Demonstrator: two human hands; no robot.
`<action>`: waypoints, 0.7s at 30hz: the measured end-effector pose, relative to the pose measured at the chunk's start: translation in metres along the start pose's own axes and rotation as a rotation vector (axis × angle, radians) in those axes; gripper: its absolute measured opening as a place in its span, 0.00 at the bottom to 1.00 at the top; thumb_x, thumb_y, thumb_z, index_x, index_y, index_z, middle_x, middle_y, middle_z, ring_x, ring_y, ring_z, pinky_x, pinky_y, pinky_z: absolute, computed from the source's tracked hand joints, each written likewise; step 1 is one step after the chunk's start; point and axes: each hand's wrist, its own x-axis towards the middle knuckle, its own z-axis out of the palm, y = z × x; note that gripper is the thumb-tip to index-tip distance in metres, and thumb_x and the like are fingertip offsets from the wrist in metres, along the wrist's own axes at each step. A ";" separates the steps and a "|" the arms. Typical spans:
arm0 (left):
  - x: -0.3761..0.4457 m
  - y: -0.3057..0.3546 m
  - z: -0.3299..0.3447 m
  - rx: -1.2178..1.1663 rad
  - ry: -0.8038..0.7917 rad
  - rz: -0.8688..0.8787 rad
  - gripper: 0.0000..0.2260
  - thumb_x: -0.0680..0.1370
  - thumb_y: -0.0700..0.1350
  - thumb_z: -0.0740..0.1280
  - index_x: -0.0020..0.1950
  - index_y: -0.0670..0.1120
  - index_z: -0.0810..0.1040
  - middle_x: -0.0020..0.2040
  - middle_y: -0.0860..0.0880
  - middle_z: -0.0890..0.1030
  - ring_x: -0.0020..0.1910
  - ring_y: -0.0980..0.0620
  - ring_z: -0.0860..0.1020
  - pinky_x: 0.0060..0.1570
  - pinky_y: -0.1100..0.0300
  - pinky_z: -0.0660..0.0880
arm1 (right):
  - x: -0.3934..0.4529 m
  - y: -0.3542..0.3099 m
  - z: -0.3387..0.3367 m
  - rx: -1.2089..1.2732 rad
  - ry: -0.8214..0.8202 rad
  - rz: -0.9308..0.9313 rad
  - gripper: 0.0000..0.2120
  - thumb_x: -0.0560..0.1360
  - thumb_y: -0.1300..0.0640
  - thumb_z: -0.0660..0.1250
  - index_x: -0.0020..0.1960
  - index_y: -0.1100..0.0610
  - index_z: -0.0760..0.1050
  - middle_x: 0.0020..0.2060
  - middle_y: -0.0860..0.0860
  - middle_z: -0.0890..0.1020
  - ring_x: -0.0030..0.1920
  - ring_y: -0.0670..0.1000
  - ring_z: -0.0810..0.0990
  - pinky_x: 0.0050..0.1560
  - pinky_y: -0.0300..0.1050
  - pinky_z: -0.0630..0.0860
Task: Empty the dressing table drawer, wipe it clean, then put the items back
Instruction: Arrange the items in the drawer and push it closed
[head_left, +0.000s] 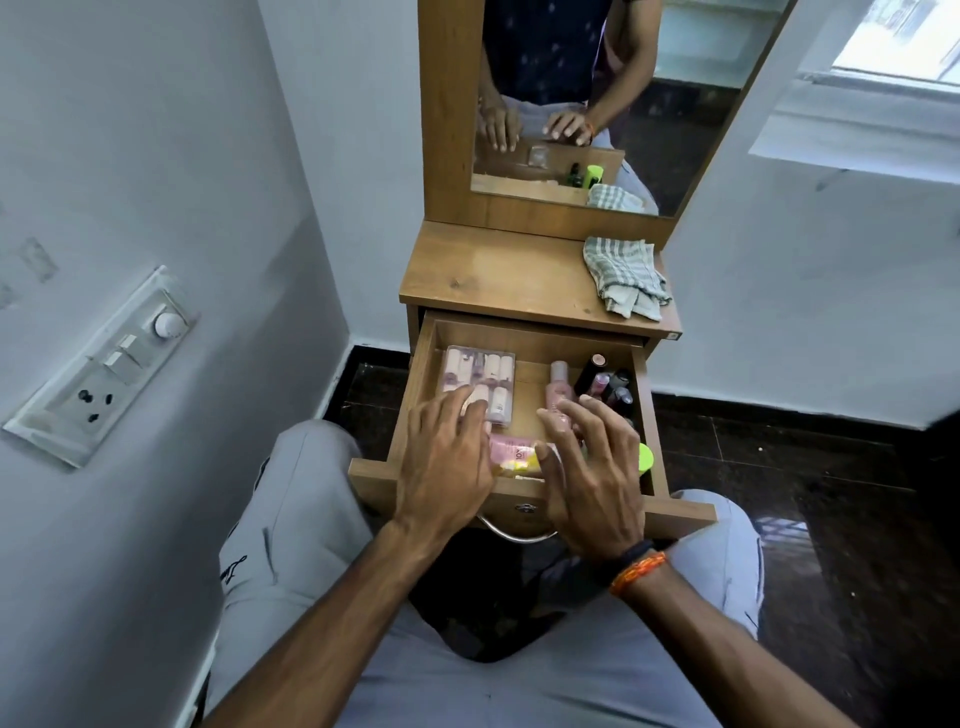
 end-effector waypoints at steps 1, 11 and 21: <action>0.000 -0.001 0.002 0.012 0.010 0.012 0.19 0.80 0.47 0.54 0.62 0.41 0.79 0.64 0.42 0.79 0.63 0.44 0.76 0.64 0.47 0.72 | 0.000 0.001 0.002 -0.032 0.009 -0.039 0.17 0.79 0.53 0.63 0.63 0.59 0.79 0.62 0.59 0.78 0.66 0.60 0.72 0.68 0.60 0.68; 0.036 -0.014 0.016 -0.038 0.088 0.061 0.16 0.81 0.46 0.59 0.64 0.41 0.77 0.67 0.41 0.76 0.68 0.43 0.72 0.67 0.47 0.68 | 0.027 0.018 0.019 -0.051 -0.057 -0.070 0.23 0.75 0.47 0.68 0.65 0.58 0.78 0.64 0.59 0.77 0.68 0.59 0.71 0.70 0.57 0.65; 0.088 -0.023 0.031 -0.006 0.086 0.082 0.18 0.78 0.48 0.65 0.66 0.41 0.75 0.69 0.40 0.74 0.69 0.43 0.71 0.68 0.47 0.69 | 0.071 0.042 0.035 -0.031 -0.148 -0.061 0.24 0.74 0.45 0.67 0.65 0.56 0.76 0.63 0.57 0.75 0.68 0.59 0.70 0.68 0.55 0.66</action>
